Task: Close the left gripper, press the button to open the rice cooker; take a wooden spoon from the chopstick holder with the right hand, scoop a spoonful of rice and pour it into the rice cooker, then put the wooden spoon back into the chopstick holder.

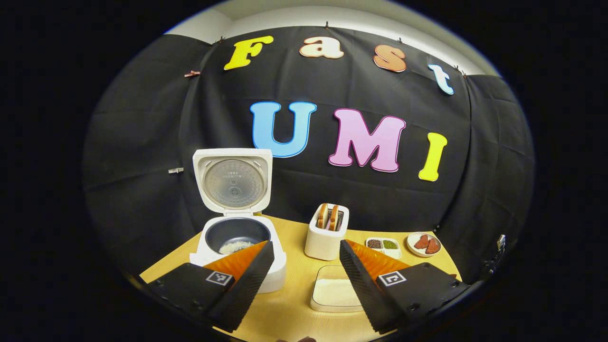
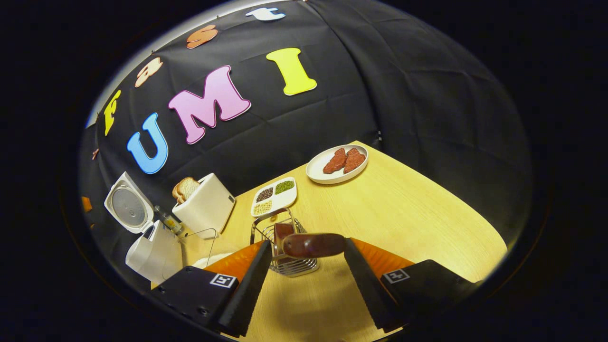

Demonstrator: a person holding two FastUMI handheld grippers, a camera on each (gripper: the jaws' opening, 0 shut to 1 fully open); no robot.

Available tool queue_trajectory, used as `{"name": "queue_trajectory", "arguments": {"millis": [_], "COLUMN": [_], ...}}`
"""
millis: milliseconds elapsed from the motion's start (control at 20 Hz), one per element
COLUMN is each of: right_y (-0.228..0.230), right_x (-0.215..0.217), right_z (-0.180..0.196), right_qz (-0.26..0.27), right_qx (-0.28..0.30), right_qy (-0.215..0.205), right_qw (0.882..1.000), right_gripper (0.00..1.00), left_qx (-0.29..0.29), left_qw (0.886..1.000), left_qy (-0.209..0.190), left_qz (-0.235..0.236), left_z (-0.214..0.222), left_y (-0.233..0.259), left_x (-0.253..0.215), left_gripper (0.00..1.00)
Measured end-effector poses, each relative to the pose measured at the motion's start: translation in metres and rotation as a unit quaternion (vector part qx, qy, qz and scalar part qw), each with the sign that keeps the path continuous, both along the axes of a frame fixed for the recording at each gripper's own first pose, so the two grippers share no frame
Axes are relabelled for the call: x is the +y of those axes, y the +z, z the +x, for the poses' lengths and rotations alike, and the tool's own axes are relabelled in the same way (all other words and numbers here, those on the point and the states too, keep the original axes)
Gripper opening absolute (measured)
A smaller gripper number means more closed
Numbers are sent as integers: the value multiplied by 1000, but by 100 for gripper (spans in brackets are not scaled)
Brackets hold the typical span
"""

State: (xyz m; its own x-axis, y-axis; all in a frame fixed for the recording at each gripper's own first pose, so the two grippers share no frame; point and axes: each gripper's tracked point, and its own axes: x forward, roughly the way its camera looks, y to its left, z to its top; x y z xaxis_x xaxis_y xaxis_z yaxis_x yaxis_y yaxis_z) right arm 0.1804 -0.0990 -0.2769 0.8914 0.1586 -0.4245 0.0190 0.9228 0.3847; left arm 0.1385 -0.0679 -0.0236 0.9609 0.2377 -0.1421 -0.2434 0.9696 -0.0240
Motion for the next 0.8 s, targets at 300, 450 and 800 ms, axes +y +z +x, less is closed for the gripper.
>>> {"name": "queue_trajectory", "arguments": {"millis": [300, 450, 800], "right_y": [7, 16, 22], "right_x": [16, 15, 14], "right_z": [24, 31, 52], "right_qz": [19, 12, -10], "right_qx": [-19, -37, -59], "right_qy": [8, 14, 29], "right_qw": [1000, 999, 998], "right_gripper": [50, 48, 57], "left_qx": [13, 19, 37], "left_qw": [1000, 1000, 999], "left_qy": [-13, -15, -13], "left_qz": [15, 7, -4], "left_z": [10, 11, 6], "left_y": [-6, -13, -34], "left_x": [-31, -38, -46], "left_gripper": [96, 96, 96]}}
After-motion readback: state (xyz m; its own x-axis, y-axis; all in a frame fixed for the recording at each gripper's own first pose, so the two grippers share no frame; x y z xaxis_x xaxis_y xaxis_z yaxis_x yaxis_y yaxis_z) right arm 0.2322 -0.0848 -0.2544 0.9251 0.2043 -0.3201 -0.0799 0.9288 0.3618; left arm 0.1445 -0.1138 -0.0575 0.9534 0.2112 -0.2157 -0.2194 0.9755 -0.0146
